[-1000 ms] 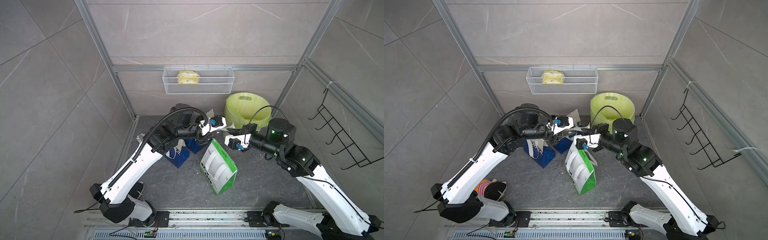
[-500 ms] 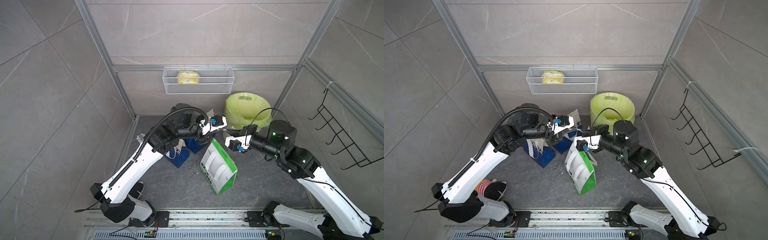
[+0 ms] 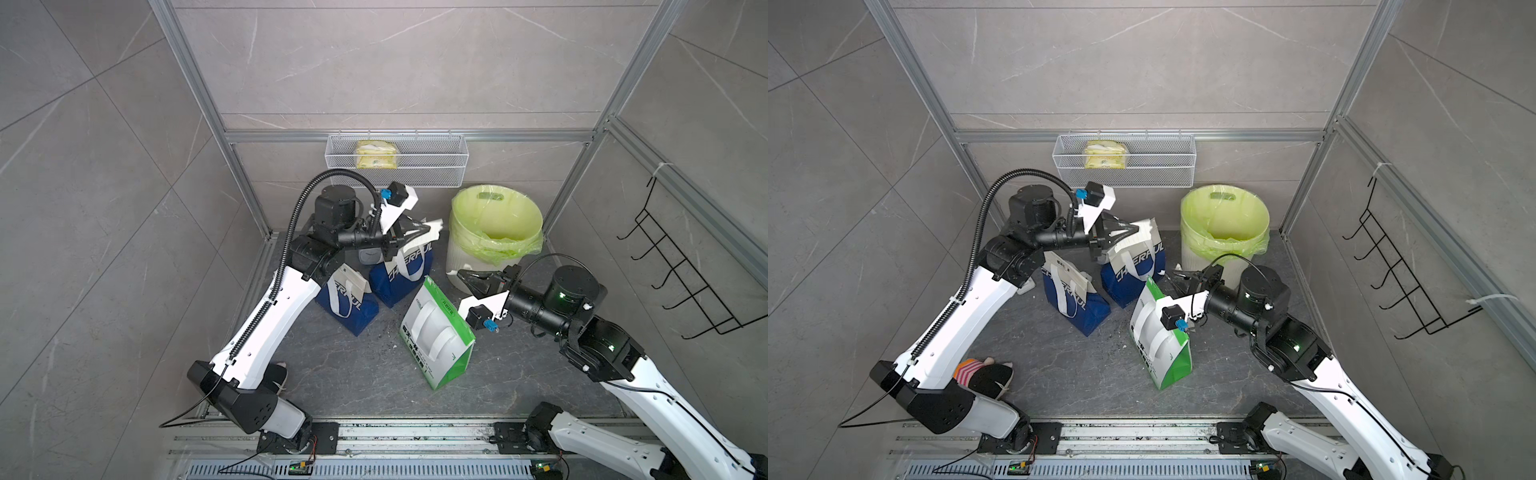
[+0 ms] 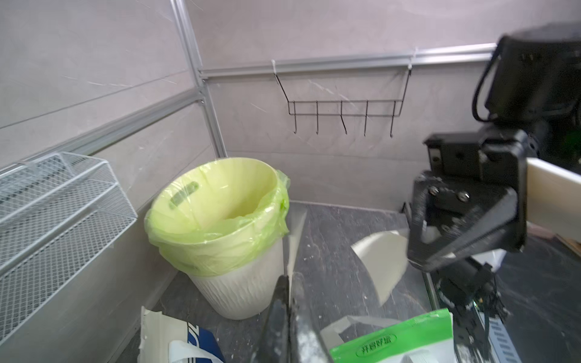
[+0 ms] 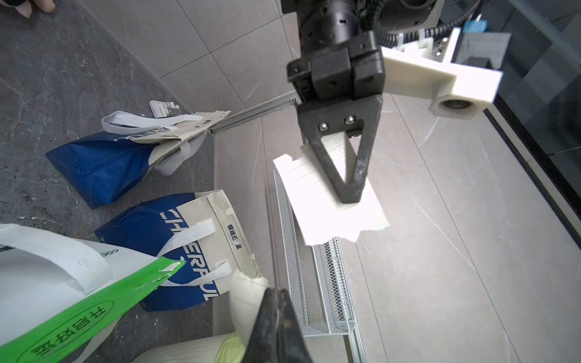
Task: Shred takeout receipts and throw away
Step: Shred the takeout receipt.
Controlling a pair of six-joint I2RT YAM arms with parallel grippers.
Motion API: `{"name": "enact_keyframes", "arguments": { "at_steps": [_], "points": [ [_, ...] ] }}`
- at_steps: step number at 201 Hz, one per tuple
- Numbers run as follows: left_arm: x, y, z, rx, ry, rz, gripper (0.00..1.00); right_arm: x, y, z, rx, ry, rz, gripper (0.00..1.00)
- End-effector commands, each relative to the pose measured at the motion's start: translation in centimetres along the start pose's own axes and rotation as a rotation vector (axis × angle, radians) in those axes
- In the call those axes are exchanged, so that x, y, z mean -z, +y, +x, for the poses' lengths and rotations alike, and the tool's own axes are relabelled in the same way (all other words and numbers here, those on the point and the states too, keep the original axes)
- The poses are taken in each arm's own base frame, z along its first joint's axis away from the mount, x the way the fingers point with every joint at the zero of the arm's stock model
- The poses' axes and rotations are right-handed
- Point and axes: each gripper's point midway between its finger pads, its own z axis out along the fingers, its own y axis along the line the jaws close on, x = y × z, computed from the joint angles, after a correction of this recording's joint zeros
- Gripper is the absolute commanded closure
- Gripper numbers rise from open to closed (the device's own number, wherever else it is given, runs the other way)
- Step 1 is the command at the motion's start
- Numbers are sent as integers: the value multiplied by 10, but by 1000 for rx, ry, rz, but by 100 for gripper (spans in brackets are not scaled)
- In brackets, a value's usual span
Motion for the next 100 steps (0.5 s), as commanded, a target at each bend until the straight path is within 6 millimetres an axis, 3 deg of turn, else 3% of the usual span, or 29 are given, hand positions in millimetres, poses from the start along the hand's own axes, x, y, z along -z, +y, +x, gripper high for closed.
{"name": "enact_keyframes", "arguments": {
  "at_steps": [1, 26, 42, 60, 100],
  "points": [
    [-3, -3, -29, 38, -101, 47, 100, 11, -3, -11, 36, -54, 39, 100],
    [-6, 20, -28, 49, -121, -65, 100, 21, -3, -21, -50, -99, 46, 100],
    [-6, 32, -34, 119, -164, -115, 100, 25, -17, -27, -184, -130, 90, 100],
    [-5, 46, -40, 245, -238, -162, 100, 26, -48, -28, -443, -165, 193, 100],
    [-3, 67, -42, 600, -396, -185, 100, 6, -102, 0, -1150, -131, 350, 100]
  ]
}}
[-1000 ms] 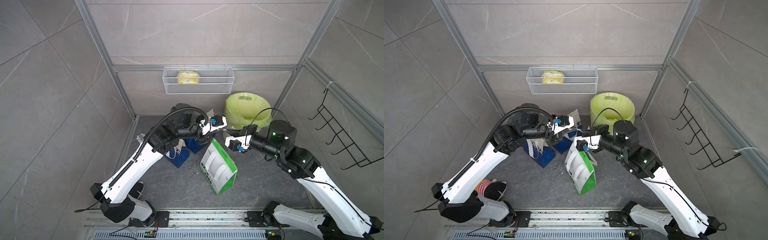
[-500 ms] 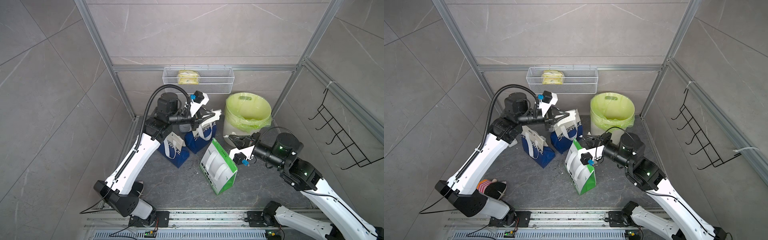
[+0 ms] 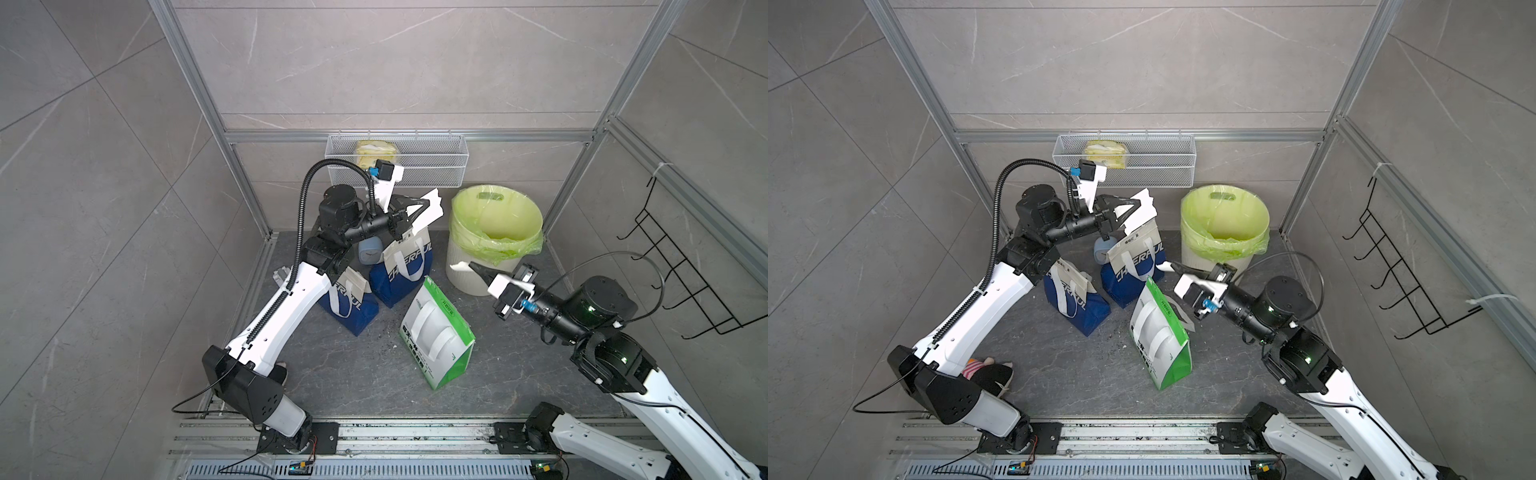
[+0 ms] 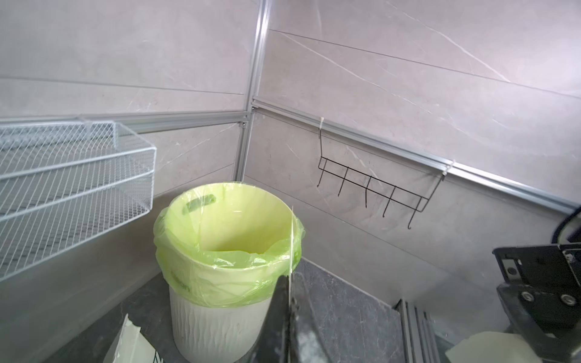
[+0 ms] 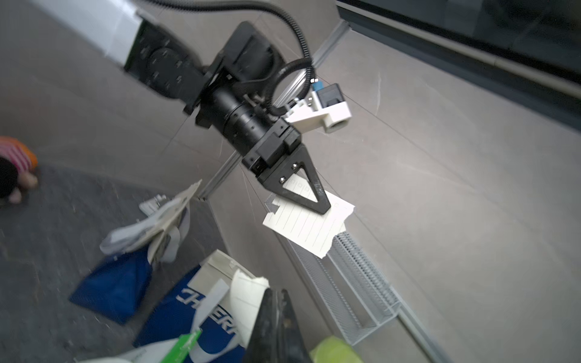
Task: Shred takeout receipts and throw away
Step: Shred the takeout receipt.
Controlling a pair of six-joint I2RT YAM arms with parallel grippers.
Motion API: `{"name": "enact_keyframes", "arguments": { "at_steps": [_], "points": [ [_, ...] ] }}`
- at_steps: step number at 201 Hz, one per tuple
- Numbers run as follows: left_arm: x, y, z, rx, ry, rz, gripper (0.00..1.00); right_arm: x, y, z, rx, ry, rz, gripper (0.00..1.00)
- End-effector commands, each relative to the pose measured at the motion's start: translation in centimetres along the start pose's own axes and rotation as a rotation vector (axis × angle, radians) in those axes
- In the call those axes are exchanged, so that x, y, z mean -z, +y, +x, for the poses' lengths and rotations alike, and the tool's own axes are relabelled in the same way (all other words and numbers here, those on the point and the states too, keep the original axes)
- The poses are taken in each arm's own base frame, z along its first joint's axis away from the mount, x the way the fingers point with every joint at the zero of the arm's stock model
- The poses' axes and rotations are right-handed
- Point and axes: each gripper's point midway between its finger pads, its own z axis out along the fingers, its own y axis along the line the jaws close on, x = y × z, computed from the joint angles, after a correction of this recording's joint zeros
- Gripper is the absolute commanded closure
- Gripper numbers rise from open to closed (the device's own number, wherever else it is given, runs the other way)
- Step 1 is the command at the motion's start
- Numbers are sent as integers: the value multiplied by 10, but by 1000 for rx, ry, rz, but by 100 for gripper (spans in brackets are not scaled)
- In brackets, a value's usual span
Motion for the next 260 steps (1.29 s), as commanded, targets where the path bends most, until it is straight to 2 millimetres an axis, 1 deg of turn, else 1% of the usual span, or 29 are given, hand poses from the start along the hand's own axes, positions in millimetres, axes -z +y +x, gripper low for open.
{"name": "enact_keyframes", "arguments": {
  "at_steps": [1, 12, 30, 60, 83, 99, 106, 129, 145, 157, 178, 199, 233, 260],
  "points": [
    [3, 0, -37, 234, -175, 2, 100, -14, -45, -16, -531, -38, 173, 100],
    [1, 5, -34, 342, -185, 6, 100, -20, -60, -11, -695, -21, 247, 100],
    [-1, 6, -31, 459, -220, 46, 100, -30, -69, -3, -837, 32, 295, 100],
    [-1, -7, -34, 539, -276, 147, 100, -50, -65, 9, -1054, 109, 297, 100],
    [-6, -11, -26, 570, -277, 157, 99, -63, -61, 16, -1191, 148, 285, 100],
    [-9, -16, -23, 600, -285, 181, 99, -69, -61, 27, -1253, 213, 318, 100],
    [-8, -18, -24, 614, -299, 197, 99, -70, -61, 34, -1274, 247, 339, 100],
    [-6, -16, -22, 684, -354, 215, 97, -70, -60, 55, -1346, 329, 407, 100],
    [-5, -19, -22, 693, -375, 233, 96, -67, -61, 63, -1369, 356, 442, 100],
    [-5, -18, -20, 702, -373, 226, 95, -65, -61, 66, -1374, 369, 461, 100],
    [-5, -17, -17, 716, -378, 214, 93, -64, -62, 69, -1374, 376, 475, 100],
    [-8, -21, -14, 720, -366, 222, 90, -64, -63, 69, -1373, 373, 479, 100],
    [-11, -24, -9, 720, -352, 227, 85, -68, -63, 63, -1381, 344, 451, 100],
    [-13, -20, -5, 719, -343, 197, 84, -68, -64, 55, -1383, 304, 425, 100]
  ]
}}
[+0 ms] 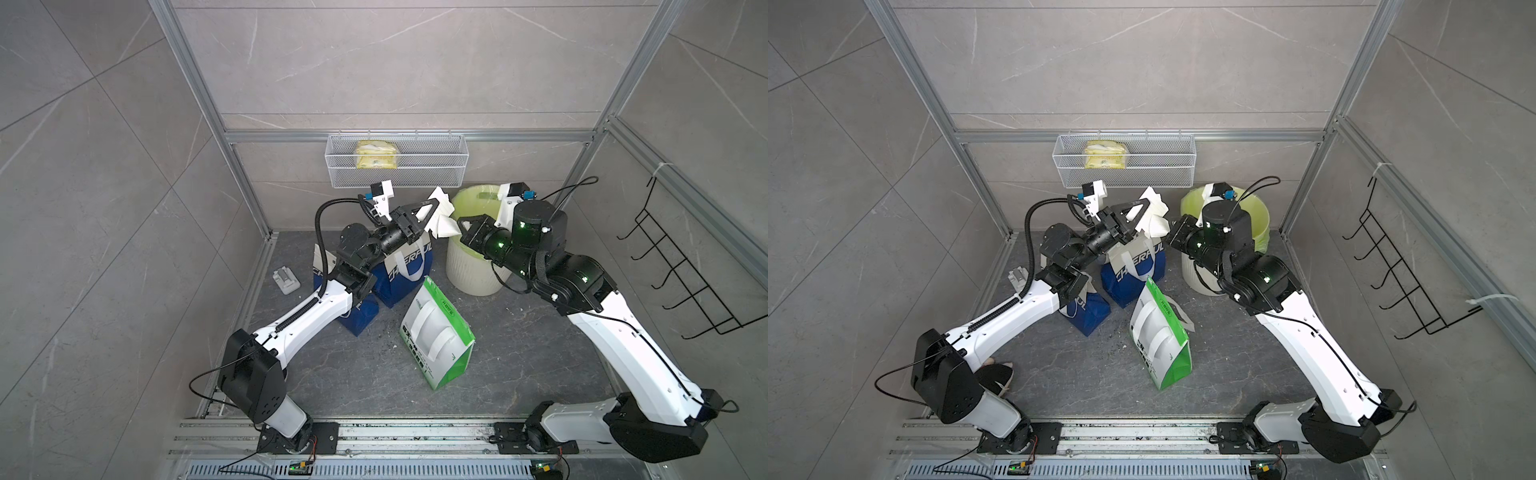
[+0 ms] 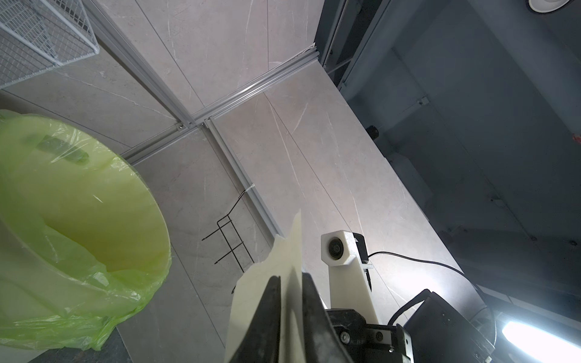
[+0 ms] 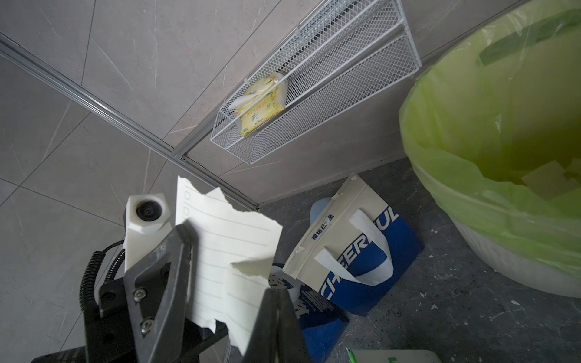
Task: Shred takeout receipts and throw away
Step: Shred the takeout receipt.
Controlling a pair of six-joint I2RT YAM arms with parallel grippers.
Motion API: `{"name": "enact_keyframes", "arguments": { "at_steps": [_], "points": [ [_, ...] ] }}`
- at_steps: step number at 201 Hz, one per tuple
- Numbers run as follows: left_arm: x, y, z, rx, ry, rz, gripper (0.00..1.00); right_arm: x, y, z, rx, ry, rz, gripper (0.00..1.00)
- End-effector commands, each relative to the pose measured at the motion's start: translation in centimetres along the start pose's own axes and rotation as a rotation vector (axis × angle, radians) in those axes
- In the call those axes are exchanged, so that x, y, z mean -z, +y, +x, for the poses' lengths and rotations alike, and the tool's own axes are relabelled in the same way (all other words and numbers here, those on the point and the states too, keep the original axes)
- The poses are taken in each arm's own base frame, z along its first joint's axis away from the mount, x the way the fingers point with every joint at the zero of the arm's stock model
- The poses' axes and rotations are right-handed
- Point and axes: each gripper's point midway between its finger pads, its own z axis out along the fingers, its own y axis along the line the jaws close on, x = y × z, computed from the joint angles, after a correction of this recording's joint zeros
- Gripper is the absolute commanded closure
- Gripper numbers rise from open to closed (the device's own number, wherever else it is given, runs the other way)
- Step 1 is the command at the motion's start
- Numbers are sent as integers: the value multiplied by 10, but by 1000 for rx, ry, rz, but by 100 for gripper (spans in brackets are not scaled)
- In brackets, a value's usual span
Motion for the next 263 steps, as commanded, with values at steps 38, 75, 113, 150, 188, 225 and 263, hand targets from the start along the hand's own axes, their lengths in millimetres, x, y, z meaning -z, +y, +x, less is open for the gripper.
{"name": "enact_keyframes", "arguments": {
  "at_steps": [38, 75, 113, 150, 188, 225, 263],
  "points": [
    [-5, -11, 2, -16, -1, 39, 84, 8, 15, -12, -12, -43, -74, 100],
    [-6, -8, 7, -4, 14, 36, 84, 6, 20, -12, -8, -47, -101, 100],
    [-5, -13, 6, 2, 10, 59, 84, 3, 18, -11, 10, -48, -93, 100],
    [-7, -20, 9, 11, 27, 80, 83, 0, 9, -11, 28, -58, -52, 100],
    [-8, -26, 16, 10, 60, 91, 79, -2, 9, -14, 35, -74, -46, 100],
    [-8, -23, 23, -8, 86, 64, 82, -6, 10, -11, 40, -60, -51, 100],
    [-9, -26, 25, -51, 102, 39, 100, -2, 7, -12, 71, -71, -35, 100]
  ]
}}
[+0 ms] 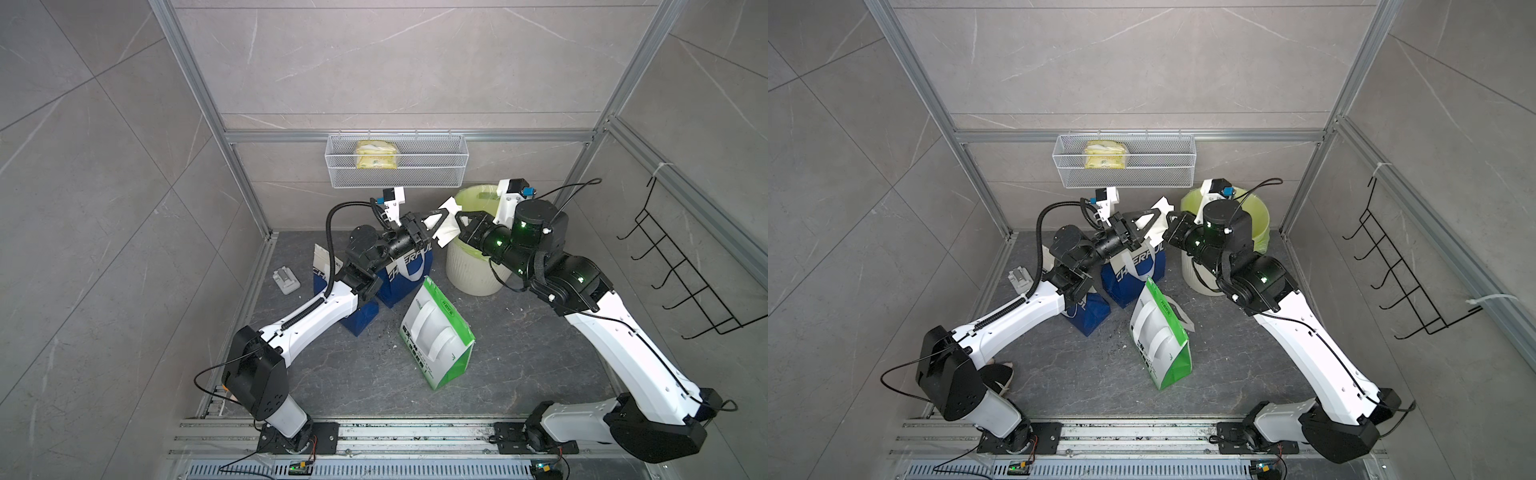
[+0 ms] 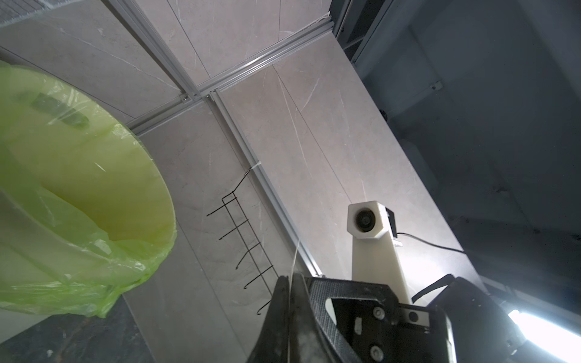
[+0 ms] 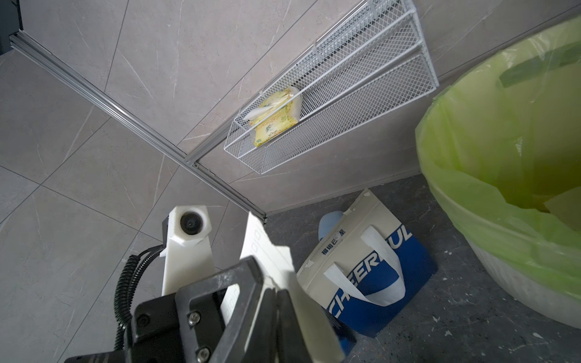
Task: Shred takeout receipts and throw away
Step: Shred the takeout receipt.
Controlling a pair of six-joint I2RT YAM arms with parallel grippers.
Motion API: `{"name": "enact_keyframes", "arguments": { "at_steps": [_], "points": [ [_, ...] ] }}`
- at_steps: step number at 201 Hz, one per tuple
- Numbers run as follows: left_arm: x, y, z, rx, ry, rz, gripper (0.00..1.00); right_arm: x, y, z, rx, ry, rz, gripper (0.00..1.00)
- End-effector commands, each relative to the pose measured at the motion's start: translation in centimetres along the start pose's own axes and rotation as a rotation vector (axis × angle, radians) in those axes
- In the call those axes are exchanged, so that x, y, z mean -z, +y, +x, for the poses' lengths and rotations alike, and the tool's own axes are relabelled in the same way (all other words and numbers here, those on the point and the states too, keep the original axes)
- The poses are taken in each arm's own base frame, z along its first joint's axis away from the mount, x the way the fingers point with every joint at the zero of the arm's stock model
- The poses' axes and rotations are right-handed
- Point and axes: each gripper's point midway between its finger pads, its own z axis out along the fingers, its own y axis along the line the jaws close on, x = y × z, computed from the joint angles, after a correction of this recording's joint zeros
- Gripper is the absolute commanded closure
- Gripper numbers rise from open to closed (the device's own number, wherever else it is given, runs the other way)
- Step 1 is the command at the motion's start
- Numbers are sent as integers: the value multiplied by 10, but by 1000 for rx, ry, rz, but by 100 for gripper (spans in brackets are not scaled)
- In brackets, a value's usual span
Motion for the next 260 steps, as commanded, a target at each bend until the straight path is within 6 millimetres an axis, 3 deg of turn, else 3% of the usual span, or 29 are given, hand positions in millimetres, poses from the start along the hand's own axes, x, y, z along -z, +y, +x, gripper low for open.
{"name": "enact_keyframes", "arguments": {
  "at_steps": [1, 14, 25, 36, 63, 79, 105, 118, 148, 189, 238, 251, 260],
  "points": [
    [0, -40, -3, -90, 16, 69, 100, 2, -3, -5, 42, -29, 11, 100],
    [2, -40, -4, -134, 20, 49, 100, 6, -5, -7, 80, -35, 24, 82],
    [5, -42, -3, -203, 32, 22, 100, 13, -10, -10, 144, -48, 46, 51],
    [8, -42, -1, -296, 52, -25, 100, 22, -15, -14, 223, -70, 70, 31],
    [21, -42, 6, -631, 157, -134, 100, 42, -15, -19, 528, -107, 54, 15],
    [29, -44, 14, -828, 241, -149, 100, 52, -8, -9, 723, -77, -18, 6],
    [43, -59, 38, -1066, 384, -37, 100, 72, 6, 27, 1076, 33, -228, 2],
    [50, -66, 46, -1146, 424, 17, 100, 82, 12, 38, 1167, 43, -319, 1],
    [62, -75, 55, -1294, 494, 69, 100, 97, 29, 36, 1265, -8, -413, 1],
    [69, -88, 65, -1358, 525, 164, 100, 84, 32, 61, 1384, 76, -523, 5],
    [70, -92, 72, -1360, 539, 209, 100, 68, 44, 65, 1353, 71, -582, 10],
    [71, -94, 73, -1360, 540, 219, 100, 66, 43, 64, 1355, 74, -574, 17],
    [71, -95, 73, -1365, 538, 221, 100, 65, 42, 65, 1363, 76, -572, 32]
  ]
}}
